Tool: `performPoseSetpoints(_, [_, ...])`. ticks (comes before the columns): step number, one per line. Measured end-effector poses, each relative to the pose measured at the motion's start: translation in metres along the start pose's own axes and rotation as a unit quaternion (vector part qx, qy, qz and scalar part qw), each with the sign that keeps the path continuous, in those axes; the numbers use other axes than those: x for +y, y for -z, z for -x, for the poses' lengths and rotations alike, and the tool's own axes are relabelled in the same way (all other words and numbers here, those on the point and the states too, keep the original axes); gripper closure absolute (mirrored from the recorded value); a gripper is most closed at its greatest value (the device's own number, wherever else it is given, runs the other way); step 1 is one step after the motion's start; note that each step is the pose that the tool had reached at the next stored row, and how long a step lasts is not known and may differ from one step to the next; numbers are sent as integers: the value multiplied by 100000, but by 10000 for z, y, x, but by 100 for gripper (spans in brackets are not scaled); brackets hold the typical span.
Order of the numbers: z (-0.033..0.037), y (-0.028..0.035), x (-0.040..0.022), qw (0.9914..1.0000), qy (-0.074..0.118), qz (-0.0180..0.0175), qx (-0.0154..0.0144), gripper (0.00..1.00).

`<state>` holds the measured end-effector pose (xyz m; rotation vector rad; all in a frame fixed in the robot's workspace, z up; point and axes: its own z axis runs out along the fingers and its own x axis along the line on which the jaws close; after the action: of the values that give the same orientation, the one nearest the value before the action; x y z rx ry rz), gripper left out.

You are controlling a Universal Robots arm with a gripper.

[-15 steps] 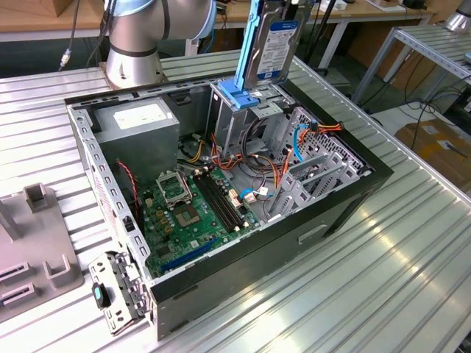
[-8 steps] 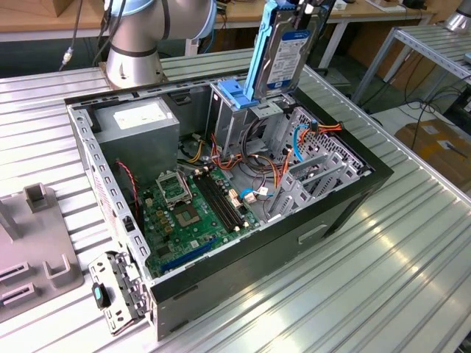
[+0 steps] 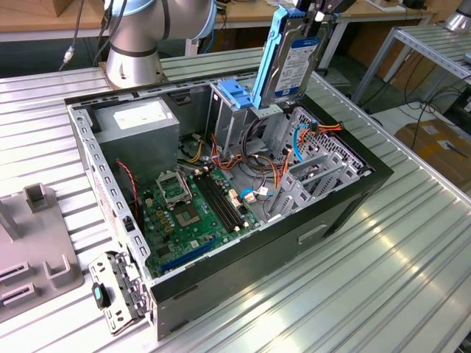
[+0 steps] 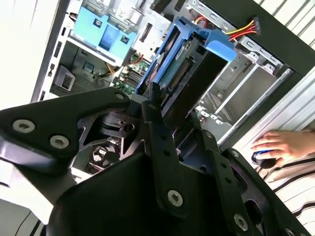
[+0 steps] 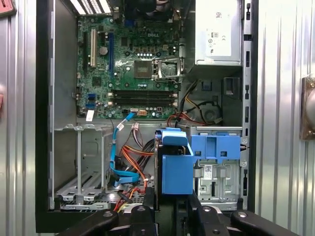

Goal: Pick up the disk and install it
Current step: 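Pick up the disk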

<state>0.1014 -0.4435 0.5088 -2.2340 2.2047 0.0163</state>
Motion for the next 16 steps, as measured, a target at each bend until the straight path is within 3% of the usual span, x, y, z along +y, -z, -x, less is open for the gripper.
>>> performPoseSetpoints(3, [-50, 3, 0, 100000, 3, 0, 3, 65])
performPoseSetpoints(7, [-57, 54, 1, 100000, -2, -1, 11, 65])
performPoseSetpoints(11, [-97, 56, 1, 100000, -1, 0, 4, 65])
performPoseSetpoints(16, [-223, 58, 3, 100000, -1, 0, 15, 65])
